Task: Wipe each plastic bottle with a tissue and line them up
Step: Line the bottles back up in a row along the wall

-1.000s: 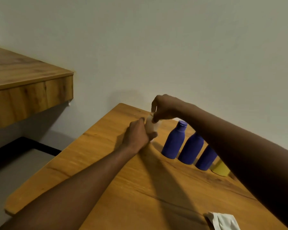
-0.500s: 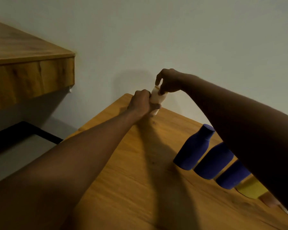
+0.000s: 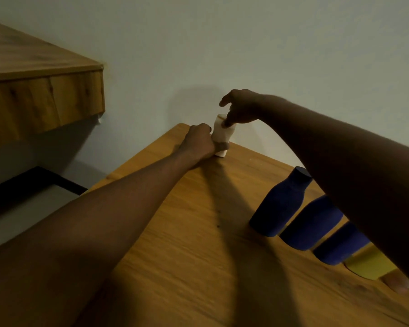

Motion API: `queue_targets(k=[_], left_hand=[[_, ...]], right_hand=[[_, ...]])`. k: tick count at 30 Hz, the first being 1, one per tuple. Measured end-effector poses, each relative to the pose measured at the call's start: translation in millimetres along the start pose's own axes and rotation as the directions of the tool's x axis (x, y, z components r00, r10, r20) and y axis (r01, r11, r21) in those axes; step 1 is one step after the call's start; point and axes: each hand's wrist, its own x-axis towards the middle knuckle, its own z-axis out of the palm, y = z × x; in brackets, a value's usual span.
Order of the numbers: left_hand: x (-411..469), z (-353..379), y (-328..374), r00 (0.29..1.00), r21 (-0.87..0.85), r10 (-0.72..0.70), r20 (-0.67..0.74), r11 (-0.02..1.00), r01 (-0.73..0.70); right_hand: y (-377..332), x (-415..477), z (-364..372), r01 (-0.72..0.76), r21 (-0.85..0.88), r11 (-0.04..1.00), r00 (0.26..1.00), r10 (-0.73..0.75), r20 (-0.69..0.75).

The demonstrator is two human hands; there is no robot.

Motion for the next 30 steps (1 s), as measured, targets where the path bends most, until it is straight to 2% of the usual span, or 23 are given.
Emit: queue_targets(k=[7,10,15,18,20,26,30], left_hand=[[-41,-19,26,0.999,-0.083,-0.017,-0.042,0.996,0.013],[-69,-26,40,0.999,-0.078,0.031,-0.043,0.996,-0.034],[-123,-21,60,0.997,-0.125,0.072,0.041,0.99,-0.066],[-152,-16,76,0.994,-0.17,0.063,0.087,0.984,-0.048],[-167,-13,86,0.993,-0.188,0.059,0.099,0.981,-0.04],[-200,4,106,0.992,-0.264,0.008,0.129,0.964,0.027],[-199,11,110,0.994,-0.277,-0.01,0.112,0.96,0.041]], right_hand=[[1,-58,-30,0.019,0.033,0.999,1.0,-0.02,0.024],[-2,-99,-40,0.005,0.037,0.999,0.99,-0.01,0.139],[1,-160,-47,-0.047,0.067,0.997,0.955,0.025,0.297],[2,-191,-47,-0.03,-0.058,0.998,0.939,0.048,0.34],[5,-206,-46,-0.007,-0.141,0.99,0.939,0.055,0.34],[23,-223,-28,0.005,-0.139,0.99,0.984,0.02,0.18],[29,-224,-27,0.026,-0.088,0.996,0.988,-0.012,0.156]])
